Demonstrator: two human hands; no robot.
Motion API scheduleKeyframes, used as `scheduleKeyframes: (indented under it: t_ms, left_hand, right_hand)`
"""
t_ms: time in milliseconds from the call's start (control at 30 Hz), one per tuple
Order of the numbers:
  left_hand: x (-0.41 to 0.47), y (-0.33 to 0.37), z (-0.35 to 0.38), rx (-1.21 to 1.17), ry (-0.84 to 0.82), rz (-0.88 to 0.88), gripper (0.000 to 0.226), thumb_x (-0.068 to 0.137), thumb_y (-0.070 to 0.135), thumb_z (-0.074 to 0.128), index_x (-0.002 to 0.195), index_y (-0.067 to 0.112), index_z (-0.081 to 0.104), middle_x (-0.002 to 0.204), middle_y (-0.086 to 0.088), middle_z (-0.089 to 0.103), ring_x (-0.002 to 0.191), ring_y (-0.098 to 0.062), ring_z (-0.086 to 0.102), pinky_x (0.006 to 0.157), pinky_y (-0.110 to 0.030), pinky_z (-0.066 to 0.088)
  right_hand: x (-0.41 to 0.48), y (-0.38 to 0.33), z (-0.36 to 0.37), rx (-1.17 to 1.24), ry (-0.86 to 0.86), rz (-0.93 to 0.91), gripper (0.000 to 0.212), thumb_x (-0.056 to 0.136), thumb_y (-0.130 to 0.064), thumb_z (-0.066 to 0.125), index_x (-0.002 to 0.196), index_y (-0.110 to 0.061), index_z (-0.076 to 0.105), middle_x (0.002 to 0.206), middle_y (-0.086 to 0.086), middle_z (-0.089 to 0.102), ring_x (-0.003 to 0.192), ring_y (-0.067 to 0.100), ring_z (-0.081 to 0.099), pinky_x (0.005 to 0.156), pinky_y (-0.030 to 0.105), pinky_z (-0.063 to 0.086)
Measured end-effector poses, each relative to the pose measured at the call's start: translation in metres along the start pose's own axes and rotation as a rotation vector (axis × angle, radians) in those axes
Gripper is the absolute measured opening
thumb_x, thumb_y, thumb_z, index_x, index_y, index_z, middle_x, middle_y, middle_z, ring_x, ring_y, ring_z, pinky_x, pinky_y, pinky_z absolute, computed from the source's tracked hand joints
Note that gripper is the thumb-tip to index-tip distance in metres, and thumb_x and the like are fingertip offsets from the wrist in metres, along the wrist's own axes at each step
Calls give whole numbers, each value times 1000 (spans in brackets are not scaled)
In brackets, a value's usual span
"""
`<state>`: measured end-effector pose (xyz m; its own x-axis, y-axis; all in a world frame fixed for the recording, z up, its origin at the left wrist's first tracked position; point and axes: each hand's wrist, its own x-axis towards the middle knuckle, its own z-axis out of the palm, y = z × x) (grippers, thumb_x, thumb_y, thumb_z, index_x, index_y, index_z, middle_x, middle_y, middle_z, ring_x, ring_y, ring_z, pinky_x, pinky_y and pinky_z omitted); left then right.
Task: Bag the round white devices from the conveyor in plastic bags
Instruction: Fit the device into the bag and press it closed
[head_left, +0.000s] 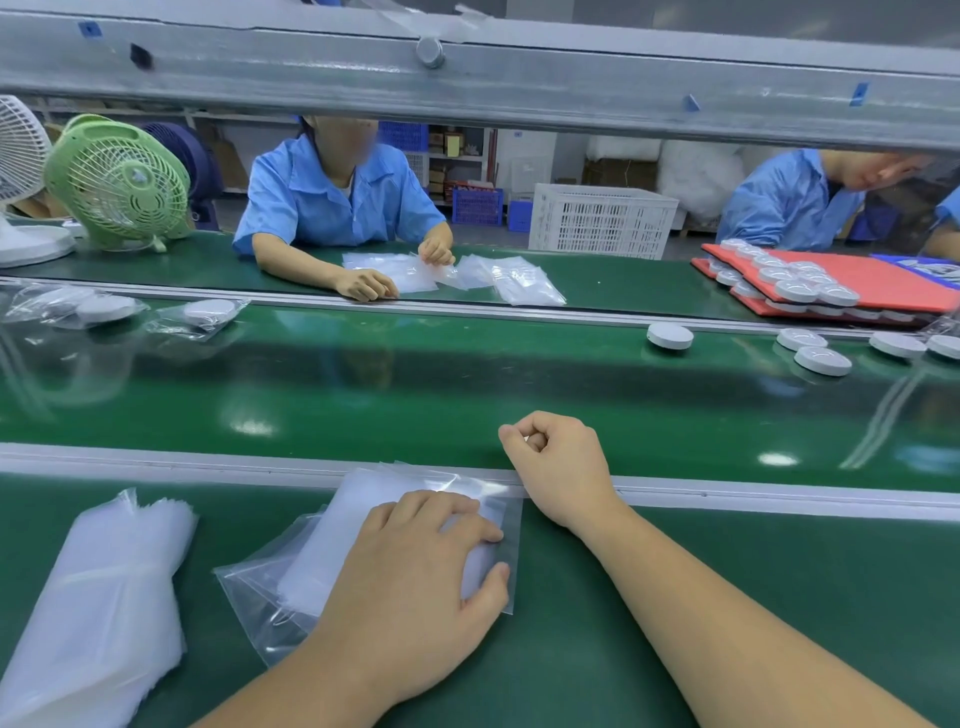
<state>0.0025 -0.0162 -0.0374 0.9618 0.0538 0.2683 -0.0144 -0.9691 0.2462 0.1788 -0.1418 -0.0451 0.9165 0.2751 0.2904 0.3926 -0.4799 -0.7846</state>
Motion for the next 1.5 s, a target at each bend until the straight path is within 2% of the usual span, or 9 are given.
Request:
scheduleKeyframes:
  t_ms: [900, 1033, 1200, 1400, 1500]
  left_hand:
    - [0, 2, -3, 48, -33, 5, 48, 88, 64, 28, 124, 46, 55, 132, 28, 45, 127, -3, 36, 107, -29, 28]
    - [-1, 7, -7, 160, -44, 33, 50, 90, 60, 24, 123, 42, 58, 130, 21, 50, 125, -11, 40, 106, -36, 30]
    - [0, 8, -10, 205, -51, 47, 54, 92, 60, 16, 122, 40, 56, 129, 20, 51, 123, -13, 40, 104, -36, 31]
    - [0, 8, -9, 179, -55, 15, 64, 89, 69, 6, 122, 42, 54, 128, 23, 50, 120, -9, 42, 100, -33, 33]
    - [-1, 7, -9, 112, -26, -9, 70, 88, 68, -2, 122, 44, 55, 129, 25, 48, 123, -5, 39, 102, -31, 32]
  right_hand:
    - [-1, 1, 1, 6, 23, -15, 32, 94, -39, 65, 64, -26, 62, 48, -15, 51, 50, 3, 48, 57, 23, 40]
    - [0, 2, 2, 7, 22, -6, 31, 93, -40, 65, 66, -25, 63, 49, -13, 50, 49, 5, 45, 56, 23, 39]
    - [1, 4, 2, 12, 20, 0, 30, 92, -41, 65, 67, -24, 64, 50, -13, 50, 50, 5, 45, 57, 24, 40]
    - [0, 4, 2, 9, 21, 3, 30, 93, -40, 65, 67, -25, 64, 49, -13, 51, 49, 4, 46, 56, 23, 38]
    - [1, 4, 2, 1, 23, 2, 30, 93, -41, 65, 67, -25, 64, 49, -14, 50, 50, 5, 47, 56, 22, 38]
